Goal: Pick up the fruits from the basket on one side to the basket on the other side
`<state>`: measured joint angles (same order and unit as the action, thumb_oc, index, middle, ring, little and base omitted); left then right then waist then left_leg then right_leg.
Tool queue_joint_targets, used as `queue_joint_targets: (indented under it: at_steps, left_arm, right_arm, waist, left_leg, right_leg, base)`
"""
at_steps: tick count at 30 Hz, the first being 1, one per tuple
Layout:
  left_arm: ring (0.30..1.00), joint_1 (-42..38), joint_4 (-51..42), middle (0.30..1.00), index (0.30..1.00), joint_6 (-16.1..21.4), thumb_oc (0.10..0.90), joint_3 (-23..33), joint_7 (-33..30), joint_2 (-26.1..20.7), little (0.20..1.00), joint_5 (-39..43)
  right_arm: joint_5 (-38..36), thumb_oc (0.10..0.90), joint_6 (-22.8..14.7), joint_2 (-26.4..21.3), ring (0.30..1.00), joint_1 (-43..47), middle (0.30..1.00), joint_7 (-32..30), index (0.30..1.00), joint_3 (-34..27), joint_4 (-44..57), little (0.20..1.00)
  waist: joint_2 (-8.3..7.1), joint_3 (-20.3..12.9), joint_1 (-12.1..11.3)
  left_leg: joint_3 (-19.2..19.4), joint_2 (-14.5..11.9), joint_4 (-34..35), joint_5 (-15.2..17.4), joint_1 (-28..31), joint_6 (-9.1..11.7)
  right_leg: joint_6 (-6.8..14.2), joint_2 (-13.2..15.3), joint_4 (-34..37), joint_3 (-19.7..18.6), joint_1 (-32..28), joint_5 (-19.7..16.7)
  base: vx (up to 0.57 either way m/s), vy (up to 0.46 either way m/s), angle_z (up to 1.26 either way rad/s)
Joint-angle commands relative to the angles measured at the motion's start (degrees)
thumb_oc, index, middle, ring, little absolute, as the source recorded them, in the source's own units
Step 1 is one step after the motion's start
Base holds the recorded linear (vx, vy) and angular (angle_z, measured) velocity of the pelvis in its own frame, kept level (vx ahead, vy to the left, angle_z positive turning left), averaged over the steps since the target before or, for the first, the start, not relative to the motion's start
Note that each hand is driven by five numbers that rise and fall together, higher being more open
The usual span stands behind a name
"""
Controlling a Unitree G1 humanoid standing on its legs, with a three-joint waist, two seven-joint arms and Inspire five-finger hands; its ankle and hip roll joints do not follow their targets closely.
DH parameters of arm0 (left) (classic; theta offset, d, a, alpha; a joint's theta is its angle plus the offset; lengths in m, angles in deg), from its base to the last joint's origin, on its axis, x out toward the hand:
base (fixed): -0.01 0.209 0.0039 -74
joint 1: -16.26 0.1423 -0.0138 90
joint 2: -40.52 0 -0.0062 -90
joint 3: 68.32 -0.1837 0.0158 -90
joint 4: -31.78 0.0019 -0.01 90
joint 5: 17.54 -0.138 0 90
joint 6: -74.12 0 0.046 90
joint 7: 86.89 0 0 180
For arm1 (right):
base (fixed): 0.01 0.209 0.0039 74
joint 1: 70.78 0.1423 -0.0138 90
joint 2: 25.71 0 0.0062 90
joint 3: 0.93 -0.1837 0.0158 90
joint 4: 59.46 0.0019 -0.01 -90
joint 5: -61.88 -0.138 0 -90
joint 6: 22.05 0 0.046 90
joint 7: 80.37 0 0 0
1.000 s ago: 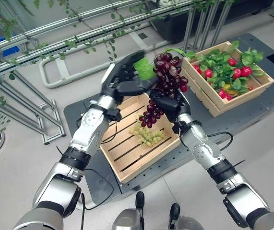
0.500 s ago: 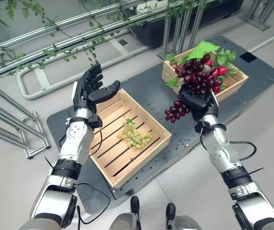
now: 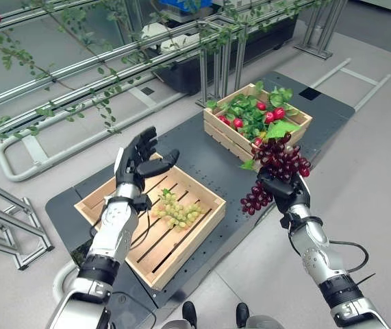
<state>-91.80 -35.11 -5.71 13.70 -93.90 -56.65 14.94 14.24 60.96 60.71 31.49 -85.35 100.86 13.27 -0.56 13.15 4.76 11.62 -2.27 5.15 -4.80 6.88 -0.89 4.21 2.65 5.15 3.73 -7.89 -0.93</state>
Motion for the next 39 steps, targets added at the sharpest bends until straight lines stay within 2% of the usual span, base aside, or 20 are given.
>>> queue_joint_targets:
  at_steps: [1,2,3,4,5,6,7,8,12,15,17,19,22,23,24,27,34,37,38,39]
  left_arm:
    - [0.9,-3.38,0.57,0.9,0.9,9.61,0.8,1.03,-1.19,0.05,0.9,-0.32]
    - [0.9,-2.7,-0.36,0.9,0.9,10.11,0.8,1.34,-1.99,0.19,0.9,0.09]
    - [0.9,-1.25,-2.01,0.9,0.9,10.78,0.8,2.49,-2.75,0.49,0.9,0.69]
    - [0.9,-0.33,-2.94,0.9,0.9,11.42,0.8,3.38,-3.1,0.83,0.9,0.98]
    - [0.9,0.54,-2.74,0.9,0.9,13.7,0.8,4.27,-3.04,1.35,0.9,1.05]
    - [0.9,0.23,-2.26,0.9,0.9,14.36,0.8,4.12,-3.06,1.23,0.9,1.09]
    - [0.9,-1.49,-1.04,0.9,0.9,15.24,0.8,2.98,-2.43,0.73,0.9,0.89]
    - [0.9,-2.3,-1.22,0.9,0.9,15.28,0.8,2.52,-2.33,0.23,0.9,0.88]
    - [0.9,-1.81,-3.81,0.9,0.9,15.84,0.8,3.46,-0.72,-1.46,0.9,4.33]
    - [0.9,0.14,-5.38,0.9,0.9,16.05,0.8,5.65,0.75,-3.02,0.9,6.74]
    - [0.9,-0.13,-4.7,0.9,0.9,16.68,0.8,6.15,1.23,-3.46,0.9,8.85]
    - [0.9,-1.2,-3.72,0.9,0.9,17.07,0.8,5.65,1.33,-3.25,0.9,8.84]
    - [0.9,-3.29,-2.33,0.9,0.9,16.57,0.8,5.23,2.62,-3.69,0.9,8.78]
    - [0.9,-3.43,-2.17,0.9,0.9,16.56,0.8,5.18,2.62,-3.74,0.9,8.83]
    - [0.9,-3.31,-1.84,0.9,0.9,16.57,0.8,5.35,1.57,-3.56,0.9,9.13]
    - [0.9,-4.08,-2.13,0.9,0.9,14.31,0.8,5.33,1.5,-3.08,0.9,10.39]
    - [0.9,-2.17,-4.17,0.9,0.9,14.39,0.8,3.28,-0.19,0.58,0.9,7.96]
    - [0.9,-1.7,-6.49,0.9,0.9,12.91,0.8,2.19,0.18,1.79,0.9,5.54]
    - [0.9,-1.9,-6.64,0.9,0.9,12.32,0.8,1.86,0.22,1.85,0.9,4.98]
    - [0.9,-2.16,-6.49,0.9,0.9,12.01,0.8,1.38,-0.55,2.09,0.9,2.51]
  right_arm:
    - [-0.2,0.4,-9.75,1.83,0.3,3.46,0.3,5.22,0.3,-3.55,7.89,0.3]
    - [-0.28,0.4,-9.55,1.55,0.3,3.71,0.3,5.53,0.3,-3.56,8.14,0.3]
    - [-1.27,0.4,-9.07,0.91,0.3,4.1,0.3,6.4,0.3,-3.56,8.87,0.3]
    - [-2.15,0.4,-8.68,0.66,0.3,4.48,0.3,7.13,0.3,-3.44,9.21,0.3]
    - [-2.44,0.4,-9.28,1.15,0.3,7.0,0.3,7.59,0.3,-1.94,7.89,0.3]
    - [-2.09,0.4,-9.77,1.67,0.3,7.69,0.3,7.56,0.3,-1.44,7.21,0.3]
    - [-1.75,0.4,-11.53,2.85,0.3,8.4,0.3,5.93,0.3,-0.53,6.43,0.3]
    - [-1.6,0.4,-11.88,3.07,0.3,8.06,0.3,5.7,0.3,-0.57,6.96,0.3]
    - [-1.22,0.4,-11.05,3.28,0.3,6.96,0.3,6.92,0.3,-1.07,9.04,0.3]
    - [-1.76,0.4,-10.65,4.09,0.3,6.13,0.3,7.93,0.3,-0.89,10.39,0.3]
    - [-1.37,0.4,-10.7,5.22,0.3,6.28,0.3,7.27,0.3,0.17,10.43,0.3]
    - [-1.08,0.4,-11.25,6.14,0.3,7.18,0.3,6.2,0.3,1.35,9.4,0.3]
    - [-1.14,0.4,-11.92,6.16,0.3,8.12,0.3,5.41,0.3,2.11,7.9,0.3]
    - [-1.29,0.4,-11.79,6.11,0.3,8.2,0.3,5.46,0.3,2.13,7.63,0.3]
    - [-2.29,0.4,-10.81,6.07,0.3,9.02,0.3,5.98,0.3,2.55,5.82,0.3]
    - [-2.26,0.4,-9.51,6.04,0.3,10.74,0.3,4.27,0.3,2.96,5.66,0.3]
    - [-2.25,0.4,-8.32,4.99,0.3,6.63,0.3,6.6,0.3,1.39,5.65,0.3]
    - [-0.65,0.4,-8.22,4.39,0.3,4.79,0.3,5.04,0.3,0.79,5.9,0.3]
    - [-0.8,0.4,-8.3,3.98,0.3,4.93,0.3,4.84,0.3,0.63,5.53,0.3]
    - [-1.18,0.4,-8.2,3.41,0.3,5.62,0.3,4.87,0.3,0.38,4.4,0.3]
  waist:
    - [-0.51,-10.21,-0.91]
    - [-1.09,-9.32,-1.23]
    - [-1.55,-7.61,-2.39]
    - [-1.43,-6.36,-3.12]
    - [-0.43,-4.72,-3.79]
    - [-0.02,-4.32,-3.55]
    - [0.46,-3.23,-2.56]
    - [0.44,-2.8,-2.27]
    - [0.78,-1.78,-2.5]
    - [2.45,-2.13,-3.0]
    - [3.99,-3.37,-3.57]
    - [4.07,-4.62,-4.46]
    - [2.4,-6.28,-5.35]
    - [2.16,-6.49,-5.56]
    - [1.59,-7.19,-6.64]
    - [1.24,-7.52,-6.28]
    - [0.39,-8.02,-4.78]
    - [-0.02,-7.95,-3.98]
    - [-0.53,-7.65,-3.71]
    - [-1.58,-6.87,-3.51]
  left_leg:
    - [-2.18,0.68,-4.18,9.59,3.23,0.98]
    - [-3.97,1.86,-11.96,11.66,0.89,1.03]
    - [-8.41,4.33,-21.8,13.29,-4.37,1.01]
    - [-11.67,5.88,-22.92,13.39,-6.27,0.83]
    - [-15.74,7.83,-18.12,14.21,-5.07,-0.93]
    - [-15.32,7.82,-16.09,13.9,-4.17,-1.4]
    - [-12.91,7.79,-13.32,13.17,-2.74,-2.17]
    - [-12.8,8.27,-13.17,13.01,-2.79,-2.29]
    - [-12.25,8.46,-8.57,11.61,-0.89,-2.21]
    - [-10.59,7.37,-5.05,9.85,0.47,-2.91]
    - [-8.99,6.01,-2.66,8.13,0.76,-3.31]
    - [-8.83,5.62,-2.13,7.93,0.56,-3.72]
    - [-9.24,5.77,-3.76,8.28,-0.77,-3.52]
    - [-9.14,5.73,-3.94,8.33,-0.89,-3.34]
    - [-7.79,4.97,-3.38,8.03,-0.89,-2.12]
    - [-7.68,3.9,-0.42,6.55,-0.15,-0.82]
    - [-7.74,2.34,-0.15,5.73,-1.18,0.62]
    - [-5.58,2.12,-0.22,4.61,-1.08,1.25]
    - [-4.22,2.21,-4.26,5.72,-1.59,1.42]
    - [-3.21,2.33,-13.02,9.69,-3.98,1.4]
  right_leg:
    - [-1.4,0.68,-0.15,-1.17,1.34,0.8]
    - [-1.64,1.03,-0.15,-2.6,1.33,0.41]
    - [-1.79,1.33,-0.15,-4.28,1.69,-0.73]
    - [-1.76,1.16,-0.15,-5.32,1.91,-1.59]
    - [-1.51,0.41,-1.27,-7.62,4.02,-2.72]
    - [-1.28,0.26,-1.7,-8.08,5.07,-3.19]
    - [-0.13,0.41,-1.28,-9.44,7.4,-6.2]
    - [0.52,0.59,-0.51,-9.89,8.28,-7.8]
    - [2.44,1.59,-0.15,-5.58,11.33,-9.35]
    - [1.69,2.82,-9.67,-2.16,11.76,-6.55]
    - [0.07,4.4,-18.05,0.96,10.28,-2.2]
    - [-0.63,5.15,-20.01,2.66,8.3,0.29]
    - [-0.43,3.91,-15.24,2.96,3.64,3.92]
    - [-0.47,3.9,-13.53,3.47,2.69,3.9]
    - [-0.09,4.49,-6.29,5.98,-0.19,2.16]
    - [-0.77,2.13,-1.77,4.05,-0.73,1.5]
    - [-2.47,-0.08,-1.57,4.5,-1.29,2.95]
    - [-2.73,-0.29,-1.22,4.94,-1.17,2.91]
    - [-2.91,0.23,-1.62,5.0,-0.95,2.9]
    - [-3.25,1.37,-2.67,4.67,-0.32,2.78]
  base:
    - [-0.07,0.044,-0.18]
    - [-0.17,0.076,-0.3]
    - [-0.22,0.098,-0.63]
    - [-0.37,0.205,-1.07]
    - [-0.32,0.219,-1.32]
    - [-0.4,0.322,-1.84]
    - [-0.3,0.246,-1.69]
    - [-0.42,0.255,-1.56]
    - [-0.29,0.101,-0.55]
    - [-0.27,0.058,-0.75]
    - [-0.21,-0.006,-0.58]
    - [-0.16,-0.101,-0.49]
    - [-0.14,-0.225,-0.29]
    - [-0.12,-0.256,-0.11]
    - [-0.13,-0.241,-0.18]
    - [-0.13,-0.183,-0.41]
    - [-0.11,-0.179,-0.09]
    - [-0.19,-0.041,0.04]
    - [-0.25,0.048,0.05]
    - [-0.27,0.079,0.05]
